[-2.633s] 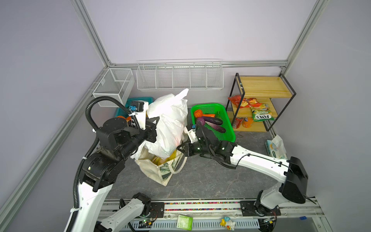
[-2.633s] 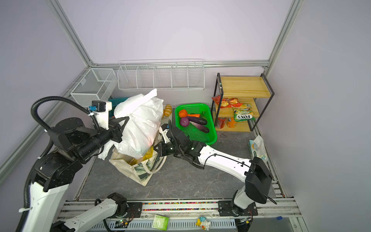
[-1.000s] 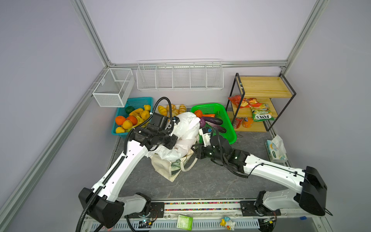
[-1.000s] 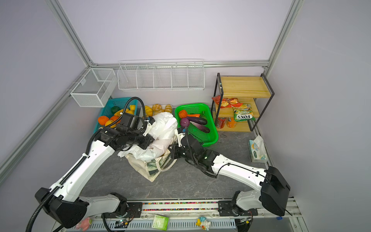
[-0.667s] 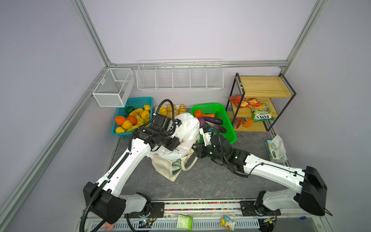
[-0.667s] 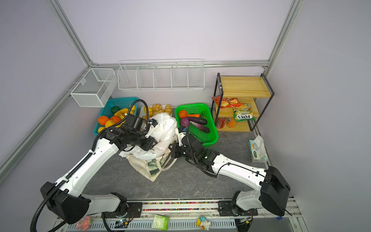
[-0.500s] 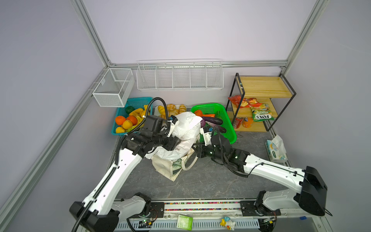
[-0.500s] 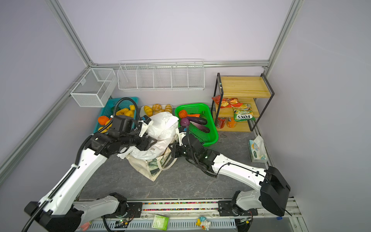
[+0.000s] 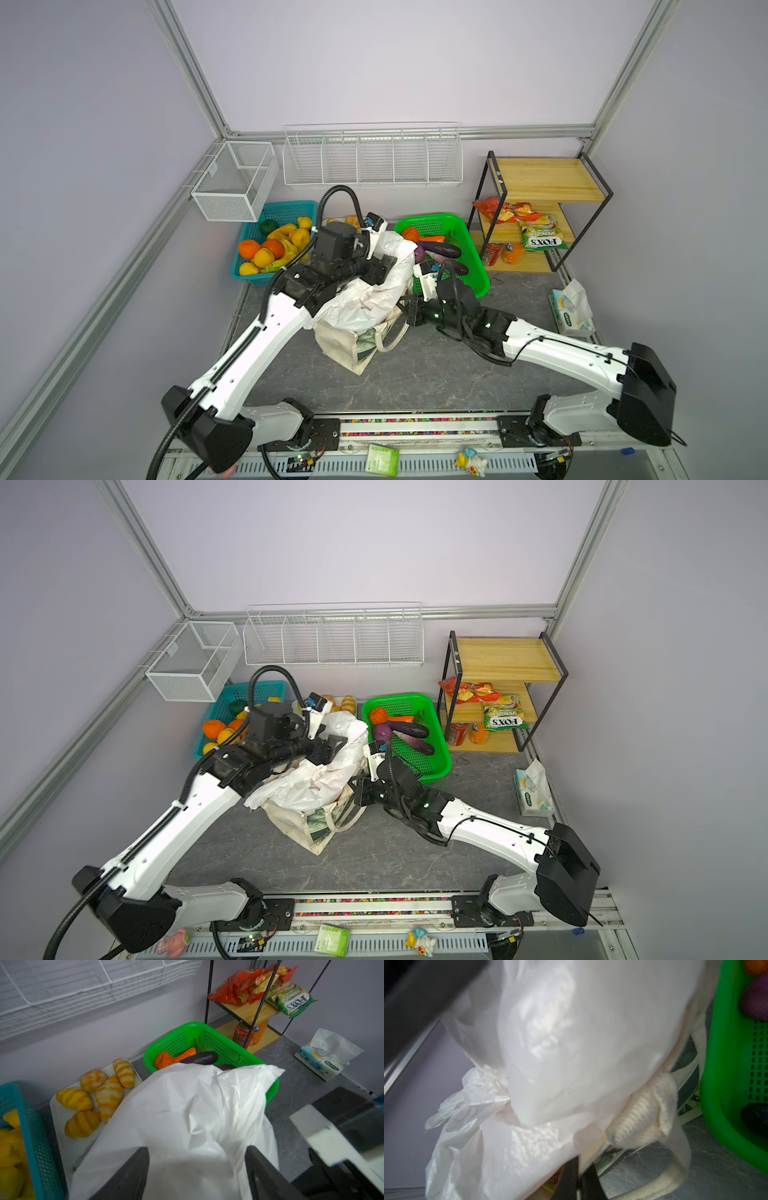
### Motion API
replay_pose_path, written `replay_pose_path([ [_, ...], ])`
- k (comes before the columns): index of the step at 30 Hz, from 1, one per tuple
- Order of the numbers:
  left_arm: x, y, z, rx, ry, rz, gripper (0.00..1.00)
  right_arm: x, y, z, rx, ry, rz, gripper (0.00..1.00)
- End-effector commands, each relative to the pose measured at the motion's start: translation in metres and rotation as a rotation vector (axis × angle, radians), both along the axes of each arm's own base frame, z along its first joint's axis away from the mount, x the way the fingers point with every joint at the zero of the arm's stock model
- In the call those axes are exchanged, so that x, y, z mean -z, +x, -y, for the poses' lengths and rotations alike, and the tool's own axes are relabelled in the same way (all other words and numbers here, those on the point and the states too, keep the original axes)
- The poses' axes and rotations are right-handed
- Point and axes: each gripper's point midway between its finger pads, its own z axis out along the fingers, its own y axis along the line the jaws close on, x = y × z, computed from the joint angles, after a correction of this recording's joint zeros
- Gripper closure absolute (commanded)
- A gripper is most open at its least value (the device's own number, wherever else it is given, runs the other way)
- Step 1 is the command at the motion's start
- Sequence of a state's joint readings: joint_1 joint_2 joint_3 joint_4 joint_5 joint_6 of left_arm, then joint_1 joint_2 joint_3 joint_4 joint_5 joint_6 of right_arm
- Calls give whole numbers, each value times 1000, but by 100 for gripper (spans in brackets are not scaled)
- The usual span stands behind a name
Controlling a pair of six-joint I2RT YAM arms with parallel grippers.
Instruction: Place the mixed food into the grocery bags and tie them
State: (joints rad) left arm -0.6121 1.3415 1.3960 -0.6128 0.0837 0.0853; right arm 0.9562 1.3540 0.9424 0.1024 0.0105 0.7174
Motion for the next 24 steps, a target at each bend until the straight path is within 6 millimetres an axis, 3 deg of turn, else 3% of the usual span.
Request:
replay_pose_path([
  [1, 13, 9, -10, -61, 98, -41, 36, -19, 11, 2, 36, 41, 56, 93],
  [6, 65, -17, -31, -93, 179, -187, 47, -29, 15, 16, 100, 92, 107, 93],
  [12, 108, -41, -46, -129, 162, -264, 47, -39, 19, 26, 156, 174, 154, 93],
  [24, 157, -23, -35, -183, 199, -377, 43, -78, 8, 7, 58, 263, 220, 93],
])
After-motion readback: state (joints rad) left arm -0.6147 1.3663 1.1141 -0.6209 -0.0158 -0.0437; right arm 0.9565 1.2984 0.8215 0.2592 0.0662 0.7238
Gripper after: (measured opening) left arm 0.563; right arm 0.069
